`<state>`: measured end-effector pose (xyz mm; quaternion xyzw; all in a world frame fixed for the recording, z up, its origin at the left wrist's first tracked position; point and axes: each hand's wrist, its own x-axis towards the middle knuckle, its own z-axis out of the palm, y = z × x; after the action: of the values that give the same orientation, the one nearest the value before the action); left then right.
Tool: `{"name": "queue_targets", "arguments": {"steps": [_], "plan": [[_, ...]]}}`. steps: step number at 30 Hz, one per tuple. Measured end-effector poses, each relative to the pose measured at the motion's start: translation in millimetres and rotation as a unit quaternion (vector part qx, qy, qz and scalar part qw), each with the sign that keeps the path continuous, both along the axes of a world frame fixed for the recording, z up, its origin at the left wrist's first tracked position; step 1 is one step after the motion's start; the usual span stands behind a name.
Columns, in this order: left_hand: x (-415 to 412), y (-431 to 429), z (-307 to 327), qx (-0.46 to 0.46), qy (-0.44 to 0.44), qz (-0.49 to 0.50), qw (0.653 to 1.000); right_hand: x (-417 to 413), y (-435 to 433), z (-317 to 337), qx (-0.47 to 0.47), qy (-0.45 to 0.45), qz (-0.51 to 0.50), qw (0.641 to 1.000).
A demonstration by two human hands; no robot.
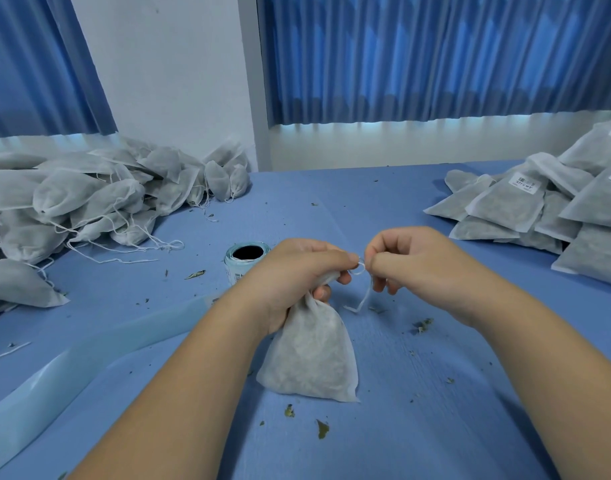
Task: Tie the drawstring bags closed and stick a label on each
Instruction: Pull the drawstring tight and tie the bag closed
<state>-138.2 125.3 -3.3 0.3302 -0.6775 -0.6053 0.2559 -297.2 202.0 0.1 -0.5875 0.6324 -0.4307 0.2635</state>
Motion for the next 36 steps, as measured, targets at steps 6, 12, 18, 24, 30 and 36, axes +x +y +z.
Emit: {"name": "queue_targets", "arguments": {"steps": [6, 12, 18, 24, 30, 36], "plan": [[-0.2, -2.8, -3.4, -0.009, 0.012, 0.021, 1.0, 1.8, -1.1, 0.1, -0.036, -0.053, 0.004, 0.998], [-4.2, -1.5, -6.4, -0.05, 0.006, 0.026, 0.998, 10.6, -4.3, -4.2, -0.065, -0.078, -0.005, 0.995], [-5.7, 0.3, -7.2, -0.076, 0.003, 0.055, 0.996, 11.8, -6.3, -6.5, -0.089, -0.035, -0.054, 0.994], [-10.1, 3.7, -8.9, -0.132, -0.03, 0.088, 0.987, 13.3, -6.0, -7.2, -0.075, 0.01, -0.094, 0.993], [-14.9, 6.2, -12.8, -0.237, -0.08, 0.143, 0.958, 13.6, -6.4, -8.2, -0.03, 0.0, -0.11, 0.994], [-13.7, 7.0, -9.4, -0.224, -0.056, 0.124, 0.965, 9.7, -8.1, -7.9, 0.008, -0.045, -0.074, 0.996]]}}
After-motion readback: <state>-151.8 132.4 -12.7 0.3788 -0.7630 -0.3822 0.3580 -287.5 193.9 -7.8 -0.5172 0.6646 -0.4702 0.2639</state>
